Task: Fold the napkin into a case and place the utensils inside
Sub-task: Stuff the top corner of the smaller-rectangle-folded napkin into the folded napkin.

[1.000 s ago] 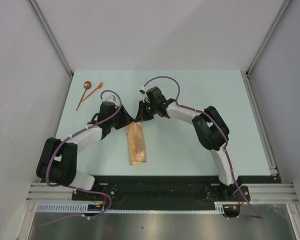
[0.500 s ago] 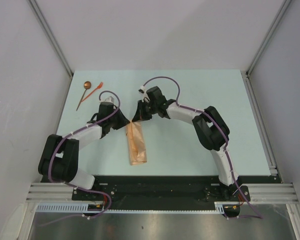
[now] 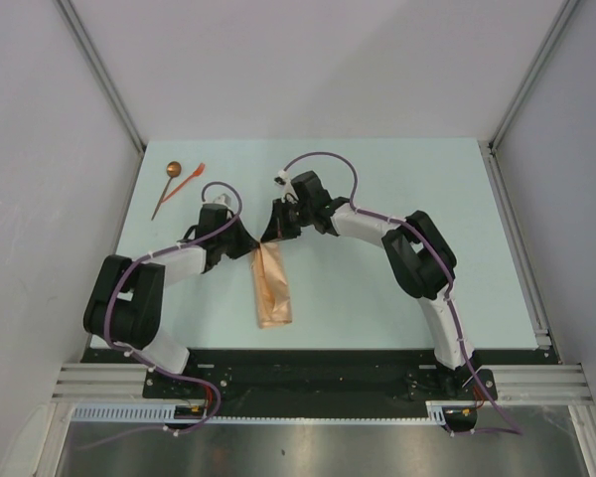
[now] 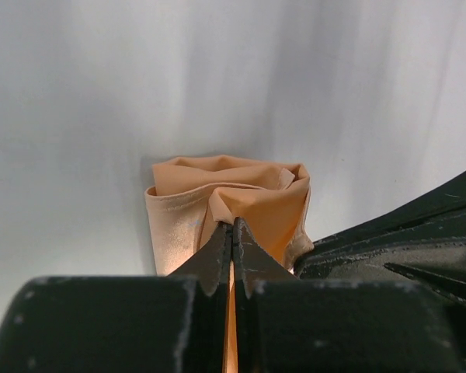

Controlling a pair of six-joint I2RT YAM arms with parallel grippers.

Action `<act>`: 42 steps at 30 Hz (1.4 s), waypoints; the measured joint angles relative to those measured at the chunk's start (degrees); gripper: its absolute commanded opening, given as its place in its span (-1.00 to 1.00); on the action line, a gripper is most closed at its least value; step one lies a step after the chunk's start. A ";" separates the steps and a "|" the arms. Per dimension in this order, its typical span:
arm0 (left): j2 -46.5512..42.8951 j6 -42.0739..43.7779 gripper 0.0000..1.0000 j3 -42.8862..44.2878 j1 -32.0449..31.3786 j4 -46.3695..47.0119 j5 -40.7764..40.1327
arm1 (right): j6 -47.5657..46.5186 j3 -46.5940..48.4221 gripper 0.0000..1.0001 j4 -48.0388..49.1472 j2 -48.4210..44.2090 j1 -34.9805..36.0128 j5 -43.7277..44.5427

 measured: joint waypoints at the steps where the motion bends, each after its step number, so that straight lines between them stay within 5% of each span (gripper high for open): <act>1: 0.37 -0.17 -1.00 0.00 0.00 0.28 0.46 | 0.15 0.00 -1.00 0.13 0.00 0.00 -0.09; 15: -0.68 -1.25 -0.90 -1.42 0.02 2.43 1.49 | 2.84 0.02 -1.00 3.04 2.95 -0.13 -1.95; 19: -0.76 -1.92 -0.41 -2.45 0.11 2.97 1.36 | 3.54 0.15 -1.00 3.96 3.98 -0.44 -2.47; 28: -7.96 -2.23 0.13 -4.98 0.26 1.81 -0.68 | 4.85 0.15 -1.00 5.22 4.26 -1.18 -3.50; 42: -9.70 -1.60 0.15 -6.01 0.17 1.86 -0.74 | 7.48 0.15 -1.00 7.52 4.55 -1.11 -6.05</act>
